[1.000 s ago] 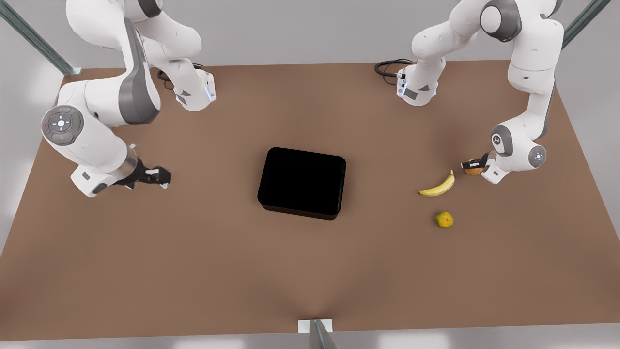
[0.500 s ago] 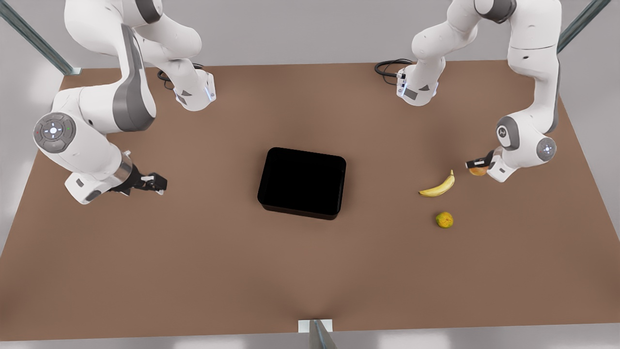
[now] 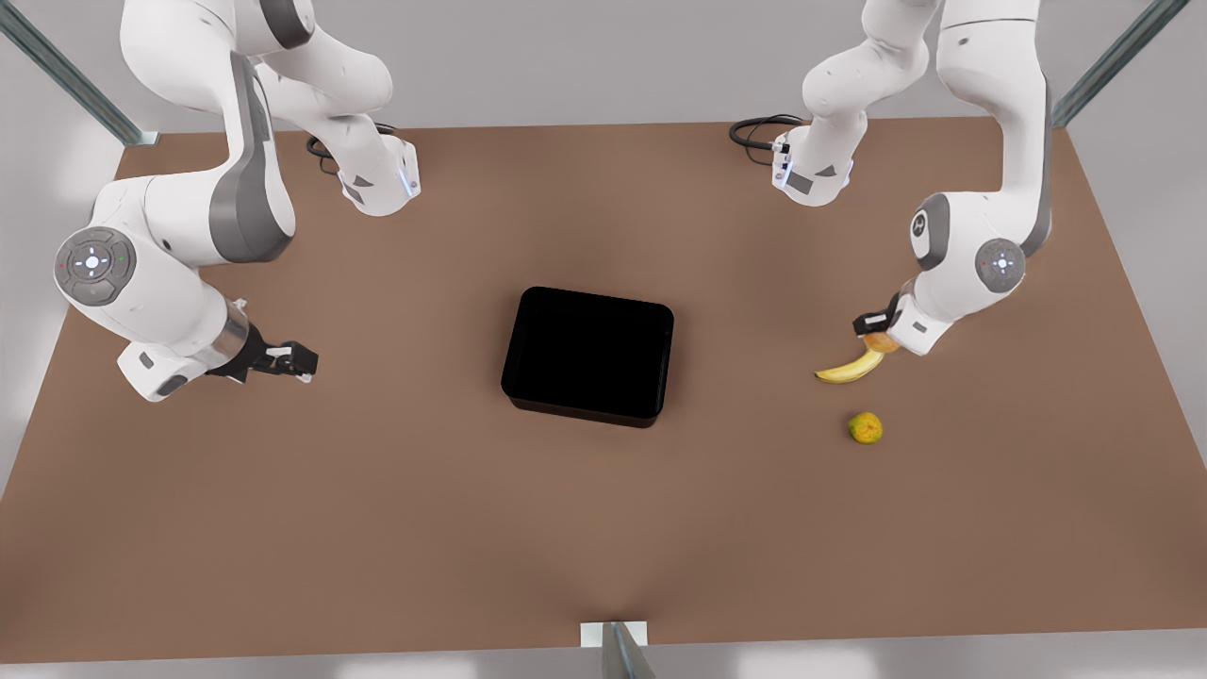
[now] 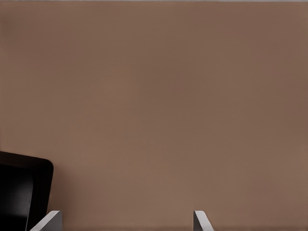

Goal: Place the storage box in the middle with the right arm, and place the apple in the storage box with the left arm

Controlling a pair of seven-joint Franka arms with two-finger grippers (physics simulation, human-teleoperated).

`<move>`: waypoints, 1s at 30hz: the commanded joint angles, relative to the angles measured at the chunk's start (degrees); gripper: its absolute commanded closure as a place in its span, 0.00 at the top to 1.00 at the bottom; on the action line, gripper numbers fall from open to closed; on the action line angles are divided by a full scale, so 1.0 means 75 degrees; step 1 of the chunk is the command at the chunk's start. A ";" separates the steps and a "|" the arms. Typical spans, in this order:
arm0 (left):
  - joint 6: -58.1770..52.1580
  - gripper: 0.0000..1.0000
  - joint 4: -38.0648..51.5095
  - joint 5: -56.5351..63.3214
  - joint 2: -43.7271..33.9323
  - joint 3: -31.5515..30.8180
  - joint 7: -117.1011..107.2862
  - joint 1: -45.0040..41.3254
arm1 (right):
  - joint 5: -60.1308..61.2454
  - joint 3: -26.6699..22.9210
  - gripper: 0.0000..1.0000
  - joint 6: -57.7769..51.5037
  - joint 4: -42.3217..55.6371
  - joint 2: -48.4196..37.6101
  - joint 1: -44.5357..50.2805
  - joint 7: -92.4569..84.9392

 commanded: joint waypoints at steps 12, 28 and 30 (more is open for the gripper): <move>0.0282 0.71 0.2564 -0.0946 0.1724 0.0290 -0.4769 -0.5253 | 0.0000 0.0000 1.00 0.0000 0.0000 -0.0001 -0.0012 0.0058; 0.0364 1.00 0.4826 -0.1274 0.3646 0.3762 -0.5753 -0.9310 | 0.0012 0.0000 1.00 0.0000 0.0094 0.0046 -0.0082 0.0058; 0.0423 1.00 0.4767 -0.1192 0.3599 0.3762 -0.5742 -0.9228 | 0.0000 0.0000 1.00 0.0000 0.0094 0.0046 -0.0070 0.0070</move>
